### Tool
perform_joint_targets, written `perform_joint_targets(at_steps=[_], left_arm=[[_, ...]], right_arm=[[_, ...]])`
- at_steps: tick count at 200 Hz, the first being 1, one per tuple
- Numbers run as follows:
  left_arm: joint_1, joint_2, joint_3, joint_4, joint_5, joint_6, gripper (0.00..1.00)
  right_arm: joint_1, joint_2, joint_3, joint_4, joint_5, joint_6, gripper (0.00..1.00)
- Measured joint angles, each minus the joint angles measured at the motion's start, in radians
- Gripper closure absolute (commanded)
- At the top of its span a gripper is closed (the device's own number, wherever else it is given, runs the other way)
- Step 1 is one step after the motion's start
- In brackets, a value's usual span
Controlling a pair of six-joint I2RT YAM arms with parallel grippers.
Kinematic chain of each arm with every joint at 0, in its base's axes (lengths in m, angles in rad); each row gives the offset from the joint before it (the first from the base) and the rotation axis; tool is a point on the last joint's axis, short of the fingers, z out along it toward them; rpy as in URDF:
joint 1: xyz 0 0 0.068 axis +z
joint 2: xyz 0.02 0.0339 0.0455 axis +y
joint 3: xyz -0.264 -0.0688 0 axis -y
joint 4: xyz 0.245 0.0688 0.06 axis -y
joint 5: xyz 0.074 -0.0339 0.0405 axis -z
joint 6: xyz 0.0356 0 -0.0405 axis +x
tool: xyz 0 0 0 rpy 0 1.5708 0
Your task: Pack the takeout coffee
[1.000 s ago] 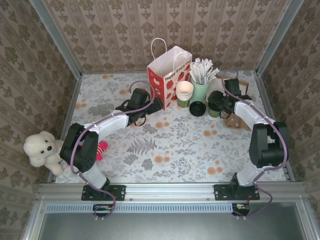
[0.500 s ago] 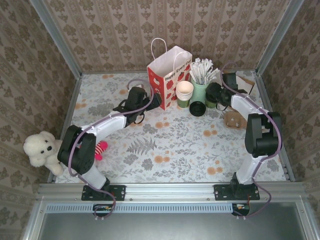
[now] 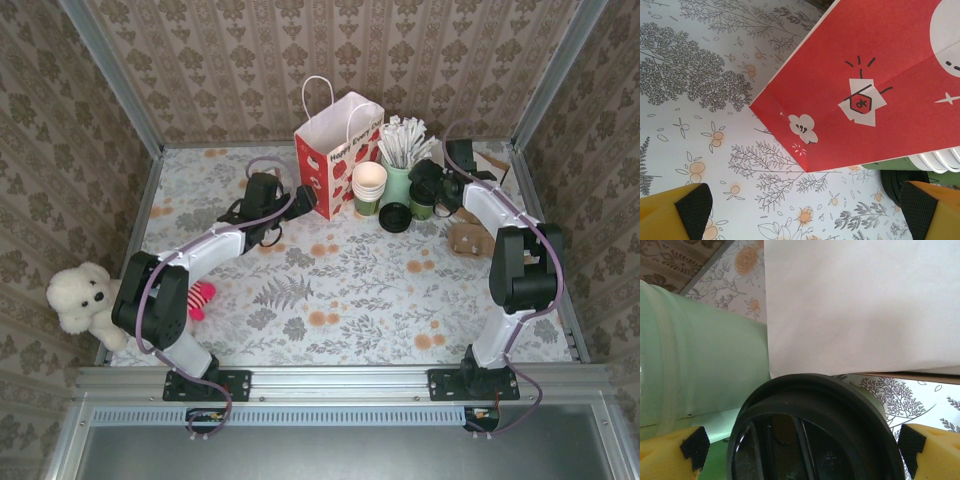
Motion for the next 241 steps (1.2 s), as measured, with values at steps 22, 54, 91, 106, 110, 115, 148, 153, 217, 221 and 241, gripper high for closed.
perform_joint_targets(at_steps=[22,54,91,106,110,115,148,153,217,221,241], left_arm=[[0.010,-0.002,0.000,0.000,0.012,-0.002,0.00],[0.044,-0.007,0.004,-0.003,0.083,-0.021,0.00],[0.056,-0.065,0.004,-0.002,0.127,-0.032,0.00],[0.053,-0.097,0.029,-0.014,0.143,-0.030,0.00],[0.051,-0.102,0.044,-0.024,0.146,-0.030,0.00],[0.050,-0.106,0.064,-0.035,0.146,-0.029,0.00],[0.016,-0.126,0.205,-0.139,0.114,-0.013,0.00],[0.009,-0.129,0.222,-0.156,0.109,-0.011,0.00],[-0.018,-0.066,0.491,-0.416,0.016,-0.028,0.04],[-0.019,-0.050,0.519,-0.441,0.009,-0.034,0.04],[-0.029,0.026,0.638,-0.542,-0.018,-0.076,0.06]], right_arm=[[0.000,-0.018,-0.003,-0.014,0.007,0.000,0.00],[0.000,-0.107,-0.036,-0.019,0.023,-0.011,0.00],[0.000,-0.247,-0.091,-0.018,0.042,-0.023,0.00],[0.000,-0.300,-0.117,-0.014,0.047,-0.023,0.00],[0.000,-0.312,-0.124,-0.013,0.048,-0.023,0.00],[0.000,-0.329,-0.135,-0.012,0.048,-0.023,0.00],[0.000,-0.430,-0.220,0.019,0.053,-0.025,0.00],[0.000,-0.449,-0.239,0.029,0.055,-0.028,0.00],[0.000,-0.595,-0.327,0.027,0.116,-0.113,0.00],[0.000,-0.607,-0.332,0.027,0.116,-0.117,0.00],[0.000,-0.671,-0.370,0.023,0.117,-0.129,0.00]])
